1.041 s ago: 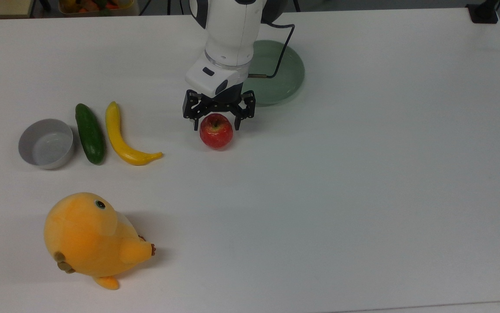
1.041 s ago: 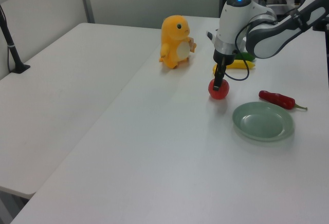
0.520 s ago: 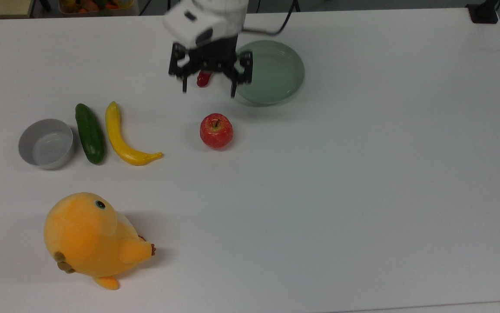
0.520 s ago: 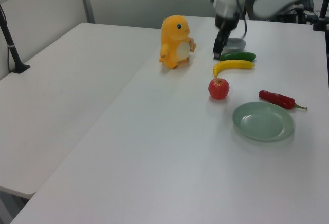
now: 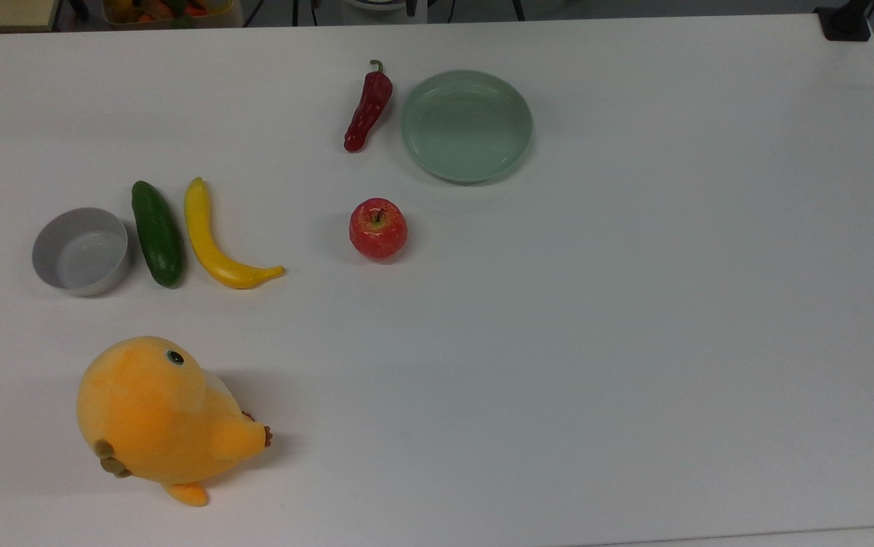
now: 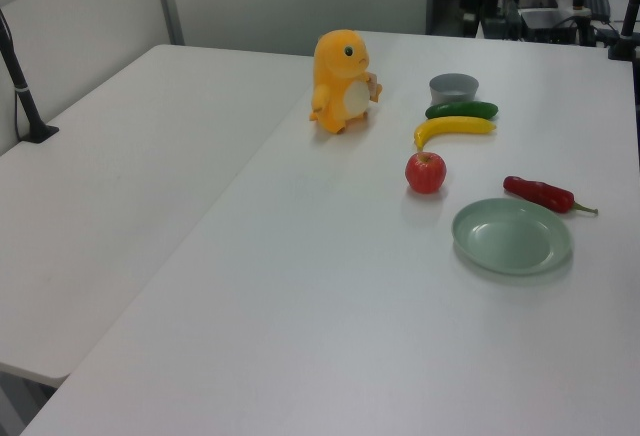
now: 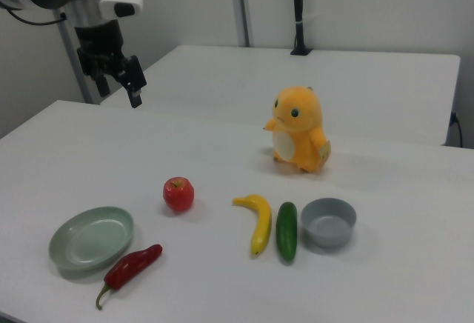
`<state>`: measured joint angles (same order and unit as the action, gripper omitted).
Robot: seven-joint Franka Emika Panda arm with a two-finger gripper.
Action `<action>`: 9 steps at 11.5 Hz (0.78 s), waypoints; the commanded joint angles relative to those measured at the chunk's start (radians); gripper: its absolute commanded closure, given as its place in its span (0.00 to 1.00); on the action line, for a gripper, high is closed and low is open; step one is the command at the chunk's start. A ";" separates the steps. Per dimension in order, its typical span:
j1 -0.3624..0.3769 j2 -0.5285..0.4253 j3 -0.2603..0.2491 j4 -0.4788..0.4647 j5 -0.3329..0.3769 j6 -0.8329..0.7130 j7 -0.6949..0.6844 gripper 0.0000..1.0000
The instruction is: Red apple placed in the center of the desktop
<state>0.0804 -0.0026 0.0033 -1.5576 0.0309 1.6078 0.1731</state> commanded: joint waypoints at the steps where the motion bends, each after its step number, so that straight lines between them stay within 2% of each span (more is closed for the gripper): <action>1: 0.001 -0.023 -0.029 -0.009 0.026 -0.019 -0.024 0.00; 3: 0.002 -0.017 -0.052 -0.018 0.026 0.001 -0.221 0.00; 4: 0.002 -0.016 -0.058 -0.024 0.026 0.029 -0.269 0.00; 9: 0.001 -0.013 -0.058 -0.030 0.026 0.064 -0.262 0.00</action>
